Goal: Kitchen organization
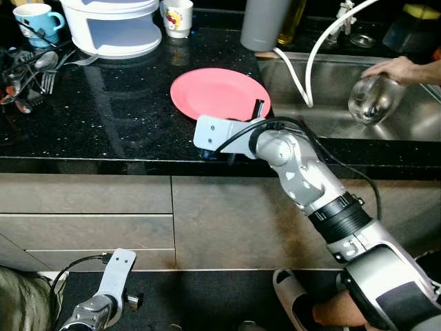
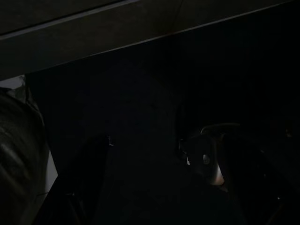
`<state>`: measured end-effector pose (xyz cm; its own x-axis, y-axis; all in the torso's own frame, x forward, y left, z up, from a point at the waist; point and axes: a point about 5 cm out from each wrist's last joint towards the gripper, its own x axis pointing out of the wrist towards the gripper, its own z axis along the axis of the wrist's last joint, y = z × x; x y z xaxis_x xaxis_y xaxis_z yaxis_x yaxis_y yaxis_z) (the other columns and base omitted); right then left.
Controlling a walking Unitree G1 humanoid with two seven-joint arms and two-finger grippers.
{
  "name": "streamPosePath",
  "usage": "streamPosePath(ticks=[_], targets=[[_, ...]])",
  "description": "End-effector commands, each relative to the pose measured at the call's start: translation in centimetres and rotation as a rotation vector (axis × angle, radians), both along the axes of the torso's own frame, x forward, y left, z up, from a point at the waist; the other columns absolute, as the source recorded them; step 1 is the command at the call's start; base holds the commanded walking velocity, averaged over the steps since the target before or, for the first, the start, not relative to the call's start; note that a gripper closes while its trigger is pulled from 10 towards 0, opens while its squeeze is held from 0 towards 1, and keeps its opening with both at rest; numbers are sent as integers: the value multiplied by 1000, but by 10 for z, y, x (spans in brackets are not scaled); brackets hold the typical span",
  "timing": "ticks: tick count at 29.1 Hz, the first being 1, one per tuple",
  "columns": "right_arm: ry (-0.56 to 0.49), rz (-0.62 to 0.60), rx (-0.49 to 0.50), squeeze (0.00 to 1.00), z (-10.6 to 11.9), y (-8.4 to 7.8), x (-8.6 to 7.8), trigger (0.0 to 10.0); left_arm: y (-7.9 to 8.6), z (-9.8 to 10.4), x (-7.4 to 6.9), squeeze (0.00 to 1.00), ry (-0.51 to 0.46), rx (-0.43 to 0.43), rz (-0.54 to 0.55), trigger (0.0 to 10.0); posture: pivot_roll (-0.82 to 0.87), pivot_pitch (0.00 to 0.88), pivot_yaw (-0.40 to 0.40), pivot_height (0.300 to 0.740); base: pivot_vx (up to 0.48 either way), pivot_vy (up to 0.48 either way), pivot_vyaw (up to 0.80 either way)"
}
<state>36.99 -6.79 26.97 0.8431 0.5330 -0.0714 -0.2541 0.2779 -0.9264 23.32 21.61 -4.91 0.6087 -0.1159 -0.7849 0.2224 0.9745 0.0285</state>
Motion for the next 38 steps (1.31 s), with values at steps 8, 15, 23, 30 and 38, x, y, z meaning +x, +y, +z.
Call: streamPosePath(ticks=[8, 15, 23, 30, 38], targets=[[-56, 153, 530, 0, 48, 17, -10, 0, -1, -6, -8, 0, 31, -5, 5, 10000, 39, 159, -61, 740, 0, 0, 0], [217, 352, 1076, 0, 65, 24, -18, 0, -1, -6, -8, 0, 32, -5, 3, 10000, 38, 156, -61, 740, 0, 0, 0], [371, 709, 1593, 0, 98, 9, -36, 0, -2, -6, -8, 0, 31, -9, 6, 10000, 39, 159, -64, 740, 0, 0, 0], [430, 793, 1649, 0, 100, 6, -42, 0, -3, -6, -8, 0, 31, -10, 6, 10000, 38, 158, -65, 740, 0, 0, -521], [406, 593, 1515, 0, 80, 5, -32, 0, -3, -7, -9, 0, 34, -10, 1, 10000, 34, 143, -61, 740, 0, 0, -800]])
